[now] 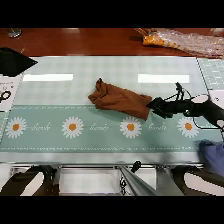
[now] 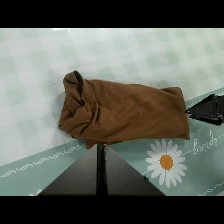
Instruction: Fold the shirts.
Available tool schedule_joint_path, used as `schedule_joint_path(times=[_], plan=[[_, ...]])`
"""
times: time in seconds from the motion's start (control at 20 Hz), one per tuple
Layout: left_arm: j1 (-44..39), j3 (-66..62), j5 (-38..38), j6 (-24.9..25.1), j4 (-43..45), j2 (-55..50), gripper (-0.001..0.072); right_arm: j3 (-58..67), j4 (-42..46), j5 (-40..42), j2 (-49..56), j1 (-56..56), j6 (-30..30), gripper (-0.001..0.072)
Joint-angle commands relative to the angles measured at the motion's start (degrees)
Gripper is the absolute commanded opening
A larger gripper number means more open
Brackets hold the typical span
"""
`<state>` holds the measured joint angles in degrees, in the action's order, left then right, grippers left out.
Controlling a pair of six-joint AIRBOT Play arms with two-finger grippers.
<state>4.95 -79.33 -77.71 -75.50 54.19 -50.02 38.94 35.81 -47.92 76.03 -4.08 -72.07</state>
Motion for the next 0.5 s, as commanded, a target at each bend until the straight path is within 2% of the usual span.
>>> schedule_joint_path(times=[0.0, 0.05, 0.1, 0.15, 0.2, 0.25, 0.3, 0.45], plan=[[0.04, 0.15, 0.04, -0.85, 0.09, -0.57, 0.0014, -0.79, -11.23, 6.19, 3.78, 5.53, 4.96, 0.0598], [0.04, 0.15, 0.02, -0.85, 0.09, -0.83, 0.0014, -0.79, -13.31, 7.39, 4.66, 6.99, 5.35, 0.0581], [0.02, 0.15, 0.02, -0.85, 0.09, -1.16, 0.0014, -0.79, -14.34, 8.26, 5.18, 8.02, 5.38, 0.0523], [0.02, 0.17, 0.04, -0.87, 0.09, -1.46, 0.0014, -0.76, -14.38, 8.61, 5.29, 8.61, 5.57, 0.0317], [0.04, 0.26, 0.04, -0.87, 0.09, -1.81, 0.0014, -0.35, -14.27, 7.61, 5.2, 8.37, 6.99, 0.0049], [0.04, 0.28, 0.02, -0.87, 0.09, -2.21, 0.0014, 0.48, -14.29, 5.29, 4.7, 7.32, 9.38, 0.0019], [0.02, 0.28, 0.04, -0.85, 0.09, -2.64, 0.0014, 1.92, -14.1, 1.92, 3.41, 5.7, 11.61, 0.0019], [0.02, 1.05, 0.09, -0.83, 0.07, -4.35, 0.0014, 9.01, -10.19, -7.54, -4.74, -0.7, 9.77, 0.0019]])
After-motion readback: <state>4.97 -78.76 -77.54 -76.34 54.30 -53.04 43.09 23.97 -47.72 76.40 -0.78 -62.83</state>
